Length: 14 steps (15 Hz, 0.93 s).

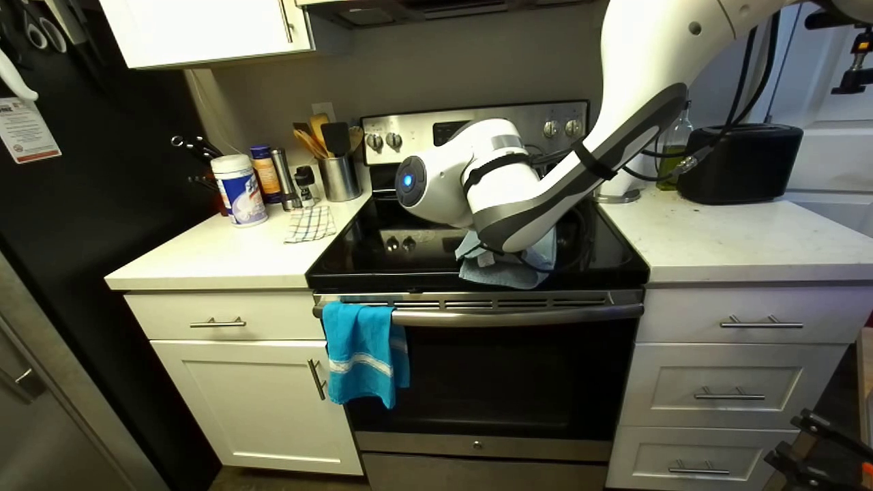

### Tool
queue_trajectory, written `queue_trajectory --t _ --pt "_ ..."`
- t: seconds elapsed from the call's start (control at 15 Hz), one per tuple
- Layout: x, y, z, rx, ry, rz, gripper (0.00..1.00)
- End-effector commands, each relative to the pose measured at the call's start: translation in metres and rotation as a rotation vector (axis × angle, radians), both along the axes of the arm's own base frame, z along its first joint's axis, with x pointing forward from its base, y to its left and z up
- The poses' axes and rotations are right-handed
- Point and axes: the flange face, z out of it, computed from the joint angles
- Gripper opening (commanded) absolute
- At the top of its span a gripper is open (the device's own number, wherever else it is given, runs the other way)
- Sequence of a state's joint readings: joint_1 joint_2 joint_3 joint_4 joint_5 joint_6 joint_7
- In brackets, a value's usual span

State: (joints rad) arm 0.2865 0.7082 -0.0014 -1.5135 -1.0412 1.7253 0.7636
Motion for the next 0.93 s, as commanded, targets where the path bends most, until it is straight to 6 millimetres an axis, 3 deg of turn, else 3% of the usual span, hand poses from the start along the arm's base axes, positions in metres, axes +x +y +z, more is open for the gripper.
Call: queue_trajectory --t 0.0,0.87 --pt "-0.010 -0.014 0.010 0.030 -0.016 -0.031 1.00" --pt "-0.019 -0.043 0.016 0.046 -0.024 -0.085 1.00"
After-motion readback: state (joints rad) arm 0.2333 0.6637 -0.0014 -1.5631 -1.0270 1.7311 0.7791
